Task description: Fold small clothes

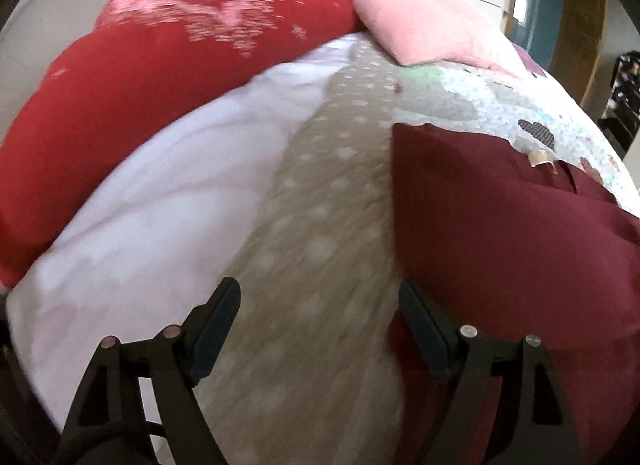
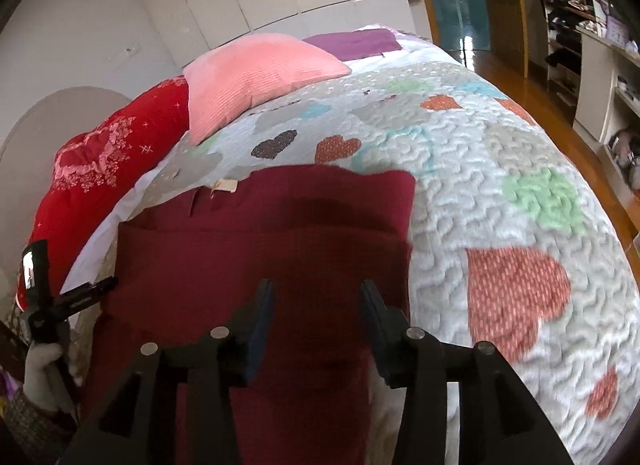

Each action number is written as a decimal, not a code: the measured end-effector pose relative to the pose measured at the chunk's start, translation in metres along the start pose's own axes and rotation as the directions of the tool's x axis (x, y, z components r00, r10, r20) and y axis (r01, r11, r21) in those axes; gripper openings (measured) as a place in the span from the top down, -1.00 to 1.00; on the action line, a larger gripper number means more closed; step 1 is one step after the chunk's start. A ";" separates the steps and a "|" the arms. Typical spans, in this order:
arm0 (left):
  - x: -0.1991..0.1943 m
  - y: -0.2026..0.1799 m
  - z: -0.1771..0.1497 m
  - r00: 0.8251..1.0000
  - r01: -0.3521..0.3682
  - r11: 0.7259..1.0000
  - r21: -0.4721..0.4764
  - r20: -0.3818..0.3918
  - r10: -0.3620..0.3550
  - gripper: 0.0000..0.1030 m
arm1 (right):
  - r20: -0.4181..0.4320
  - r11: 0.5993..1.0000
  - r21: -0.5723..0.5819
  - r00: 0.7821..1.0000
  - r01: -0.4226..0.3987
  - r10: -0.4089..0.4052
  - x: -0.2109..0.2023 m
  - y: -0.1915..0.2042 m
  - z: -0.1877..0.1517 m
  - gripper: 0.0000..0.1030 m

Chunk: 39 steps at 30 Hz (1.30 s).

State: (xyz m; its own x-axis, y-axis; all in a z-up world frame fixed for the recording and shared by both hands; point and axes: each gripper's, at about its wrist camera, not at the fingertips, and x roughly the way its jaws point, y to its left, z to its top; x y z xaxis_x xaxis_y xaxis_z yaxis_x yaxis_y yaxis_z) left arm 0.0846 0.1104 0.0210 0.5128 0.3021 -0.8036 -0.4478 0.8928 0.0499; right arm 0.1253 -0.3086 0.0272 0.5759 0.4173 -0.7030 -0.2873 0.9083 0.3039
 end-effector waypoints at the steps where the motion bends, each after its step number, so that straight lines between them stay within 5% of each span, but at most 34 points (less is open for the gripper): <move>1: -0.009 0.004 -0.008 1.000 0.017 1.000 -0.010 0.002 -0.017 -0.58 | 0.003 1.000 0.007 1.000 -0.001 0.001 -0.004 -0.001 -0.005 -0.06; 8: -0.048 0.000 -0.085 0.980 0.183 0.981 -0.070 -0.072 -0.188 -0.58 | -0.051 0.991 0.135 0.999 0.024 -0.017 -0.029 -0.025 -0.069 -0.10; 12: -0.060 -0.011 -0.105 0.980 0.181 0.981 -0.074 -0.068 -0.186 -0.63 | -0.065 0.981 0.193 0.998 0.008 0.005 -0.043 -0.035 -0.097 -0.11; 17: -0.078 -0.004 -0.128 0.945 0.296 0.936 -0.190 -0.087 -0.316 -0.73 | -0.061 0.972 0.233 0.997 -0.029 0.045 -0.057 -0.037 -0.119 -0.15; 21: -0.086 -0.004 -0.147 0.935 0.309 0.927 -0.212 -0.109 -0.337 -0.76 | -0.003 0.953 0.296 0.997 -0.070 0.074 -0.063 -0.041 -0.135 -0.16; 27: -0.085 -0.020 -0.170 0.948 0.253 0.950 -0.181 -0.148 -0.281 -0.89 | 0.035 0.964 0.258 0.998 -0.059 0.052 -0.070 -0.034 -0.148 -0.16; 31: -0.073 -0.035 -0.183 0.936 0.214 0.961 -0.177 -0.245 -0.253 -1.00 | 0.064 0.963 0.258 0.996 -0.083 0.069 -0.074 -0.034 -0.158 -0.16; 39: -0.070 -0.027 -0.194 0.924 0.228 0.939 -0.256 -0.246 -0.291 -1.00 | 0.098 0.955 0.254 0.986 -0.153 0.132 -0.079 -0.040 -0.167 -0.16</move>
State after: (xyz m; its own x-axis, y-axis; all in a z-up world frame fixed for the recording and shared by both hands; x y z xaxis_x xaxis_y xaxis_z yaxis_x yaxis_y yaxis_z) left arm -0.0819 0.0004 -0.0389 0.4239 -0.0633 -0.9035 -0.4913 0.8220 -0.2881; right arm -0.0361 -0.3826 -0.0373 0.6049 0.5344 -0.5903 -0.1681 0.8103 0.5613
